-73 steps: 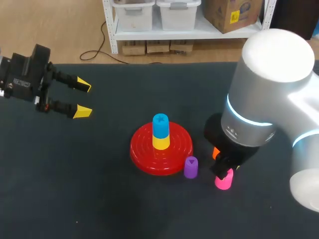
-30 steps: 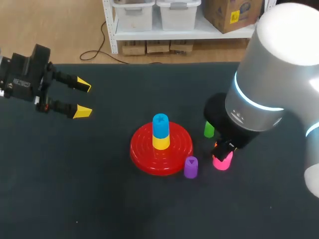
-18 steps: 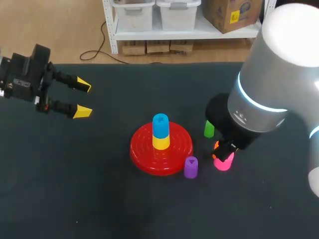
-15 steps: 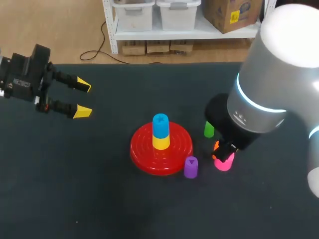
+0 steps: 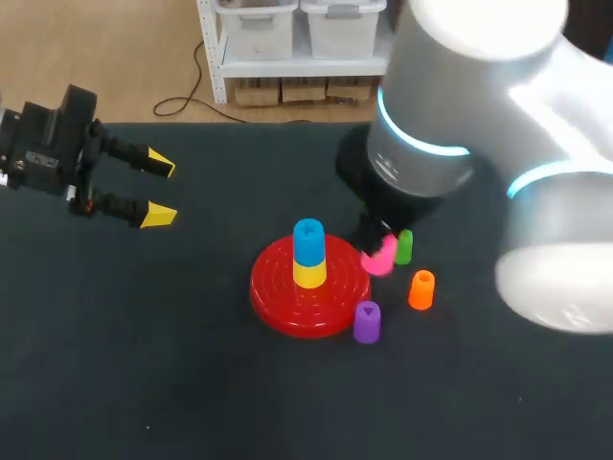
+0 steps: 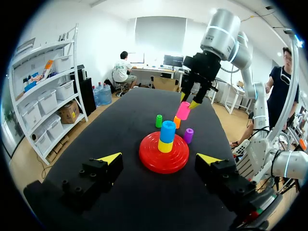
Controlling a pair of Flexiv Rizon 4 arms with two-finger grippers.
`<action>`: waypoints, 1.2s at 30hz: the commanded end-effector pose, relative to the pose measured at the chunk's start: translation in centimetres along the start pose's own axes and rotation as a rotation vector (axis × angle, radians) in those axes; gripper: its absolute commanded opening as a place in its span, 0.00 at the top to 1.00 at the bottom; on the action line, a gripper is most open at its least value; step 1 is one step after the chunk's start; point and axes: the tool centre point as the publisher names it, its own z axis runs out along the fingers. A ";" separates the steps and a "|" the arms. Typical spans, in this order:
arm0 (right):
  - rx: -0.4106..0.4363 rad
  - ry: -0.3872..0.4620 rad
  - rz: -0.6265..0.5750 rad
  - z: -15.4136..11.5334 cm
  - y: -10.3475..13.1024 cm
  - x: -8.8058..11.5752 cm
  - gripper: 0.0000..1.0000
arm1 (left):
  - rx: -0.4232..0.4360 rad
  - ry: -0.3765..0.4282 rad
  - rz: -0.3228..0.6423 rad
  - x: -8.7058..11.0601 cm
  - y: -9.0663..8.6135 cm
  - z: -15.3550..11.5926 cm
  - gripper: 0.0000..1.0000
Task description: Pick up and stack the cylinders on the red base in this order: pink,purple,orange,green
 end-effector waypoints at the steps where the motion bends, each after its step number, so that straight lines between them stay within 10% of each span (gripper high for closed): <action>1: -0.001 0.078 0.004 -0.6 0.3 -4.5 1.00 | 0.001 -0.002 0.002 0.1 0.1 0.0 0.00; 36: -0.020 0.153 -0.048 -0.1 3.6 -9.0 1.00 | 0.001 -0.002 0.002 0.1 0.1 0.0 0.00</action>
